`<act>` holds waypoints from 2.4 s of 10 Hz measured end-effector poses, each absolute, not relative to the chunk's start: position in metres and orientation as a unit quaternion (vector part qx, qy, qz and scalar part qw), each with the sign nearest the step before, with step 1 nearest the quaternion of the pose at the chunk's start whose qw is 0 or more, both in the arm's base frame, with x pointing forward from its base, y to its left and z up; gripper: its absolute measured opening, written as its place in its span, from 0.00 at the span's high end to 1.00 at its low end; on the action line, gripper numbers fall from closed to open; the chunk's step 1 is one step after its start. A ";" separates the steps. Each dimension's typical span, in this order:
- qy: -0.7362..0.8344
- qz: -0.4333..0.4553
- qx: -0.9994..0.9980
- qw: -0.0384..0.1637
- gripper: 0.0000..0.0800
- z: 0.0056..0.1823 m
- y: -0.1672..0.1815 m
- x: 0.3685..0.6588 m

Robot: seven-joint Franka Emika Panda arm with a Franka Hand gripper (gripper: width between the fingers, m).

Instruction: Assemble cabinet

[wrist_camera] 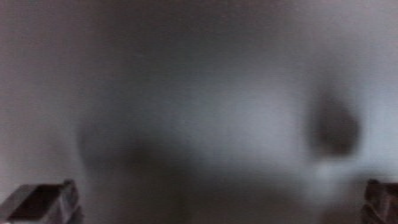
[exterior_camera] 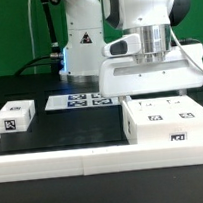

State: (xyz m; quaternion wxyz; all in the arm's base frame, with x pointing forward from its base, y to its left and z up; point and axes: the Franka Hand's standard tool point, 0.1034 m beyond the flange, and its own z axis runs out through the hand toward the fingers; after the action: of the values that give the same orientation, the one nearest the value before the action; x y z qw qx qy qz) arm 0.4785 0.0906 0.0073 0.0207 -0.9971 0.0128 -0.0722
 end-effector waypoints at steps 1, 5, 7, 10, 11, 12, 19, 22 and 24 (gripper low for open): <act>0.013 -0.072 -0.997 0.020 0.00 0.006 0.090 0.478; 0.009 -0.078 -0.997 0.022 0.00 0.007 0.094 0.489; -0.013 -0.084 -0.996 0.019 0.00 0.006 0.089 0.499; -0.017 -0.096 -0.995 0.020 0.00 0.006 0.090 0.501; -0.020 -0.096 -0.995 0.019 0.04 0.006 0.090 0.501; -0.023 -0.097 -0.995 0.019 0.04 0.006 0.089 0.501; -0.033 -0.096 -0.995 0.018 0.97 0.006 0.088 0.501; -0.033 -0.096 -0.995 0.018 1.00 0.006 0.088 0.501; -0.049 -0.091 -0.995 0.016 0.99 0.009 0.086 0.501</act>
Offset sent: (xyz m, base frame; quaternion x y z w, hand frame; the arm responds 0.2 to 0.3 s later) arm 0.0178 0.0014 -0.0033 -0.0067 0.0061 0.0127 0.9999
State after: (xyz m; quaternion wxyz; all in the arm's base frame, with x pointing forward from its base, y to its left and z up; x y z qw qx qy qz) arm 0.5006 0.0863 0.0088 0.0158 -0.9945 -0.0487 -0.0913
